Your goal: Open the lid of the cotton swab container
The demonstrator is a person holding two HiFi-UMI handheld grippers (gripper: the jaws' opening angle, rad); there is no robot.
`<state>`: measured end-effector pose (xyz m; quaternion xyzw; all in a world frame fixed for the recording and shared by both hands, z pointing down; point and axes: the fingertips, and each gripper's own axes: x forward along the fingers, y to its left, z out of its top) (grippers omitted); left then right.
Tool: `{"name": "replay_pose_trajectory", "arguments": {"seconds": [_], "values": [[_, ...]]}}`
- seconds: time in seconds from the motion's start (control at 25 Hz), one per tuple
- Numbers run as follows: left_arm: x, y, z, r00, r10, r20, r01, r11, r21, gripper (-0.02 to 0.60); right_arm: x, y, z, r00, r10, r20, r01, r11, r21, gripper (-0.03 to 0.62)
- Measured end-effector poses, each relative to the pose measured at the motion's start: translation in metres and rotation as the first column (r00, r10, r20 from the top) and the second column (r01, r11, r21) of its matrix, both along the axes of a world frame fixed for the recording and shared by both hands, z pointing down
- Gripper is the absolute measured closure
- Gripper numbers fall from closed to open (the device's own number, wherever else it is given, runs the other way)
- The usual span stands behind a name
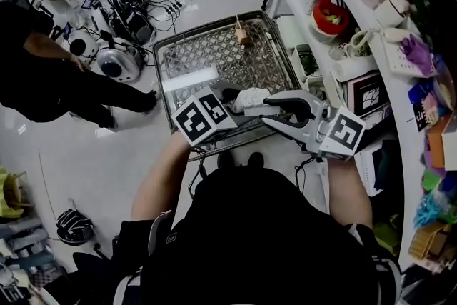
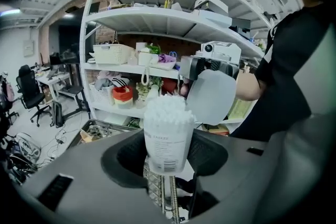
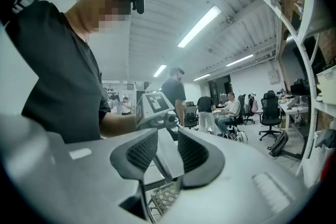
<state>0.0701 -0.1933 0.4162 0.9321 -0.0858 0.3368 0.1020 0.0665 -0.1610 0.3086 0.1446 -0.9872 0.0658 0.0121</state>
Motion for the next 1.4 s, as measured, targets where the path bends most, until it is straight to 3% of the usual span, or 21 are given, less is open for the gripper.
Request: {"name": "replay_pose_trajectory", "arguments": {"seconds": [0.2, 0.52, 0.68, 0.96, 1.24, 1.4], "values": [[-0.001, -0.006, -0.013, 1.0, -0.03, -0.009, 0.031, 0.997, 0.075, 0.379, 0.01, 0.0, -0.013, 0.997, 0.022, 0.08, -0.021, 1.0, -0.018, 0.459], [-0.002, -0.007, -0.01, 0.998, -0.053, -0.038, 0.055, 0.997, 0.051, 0.379, 0.016, -0.003, -0.029, 0.992, 0.04, 0.121, -0.04, 0.999, 0.003, 0.459], [-0.007, -0.008, -0.006, 0.997, -0.07, -0.029, 0.071, 0.996, 0.049, 0.379, 0.015, -0.009, -0.014, 0.995, 0.082, 0.054, -0.082, 0.997, -0.002, 0.46], [-0.009, -0.012, 0.005, 0.995, -0.101, -0.027, 0.102, 0.994, 0.037, 0.379, 0.018, -0.017, -0.007, 0.985, 0.164, 0.042, -0.164, 0.986, -0.011, 0.461], [0.0, -0.011, 0.006, 0.996, -0.08, -0.037, 0.08, 0.996, 0.023, 0.379, 0.039, -0.014, 0.002, 0.953, 0.3, 0.037, -0.3, 0.954, 0.0, 0.461], [0.012, -0.009, 0.009, 0.998, -0.046, -0.042, 0.047, 0.999, 0.017, 0.379, 0.055, -0.01, 0.003, 0.912, 0.407, 0.046, -0.408, 0.913, -0.003, 0.462]]}}
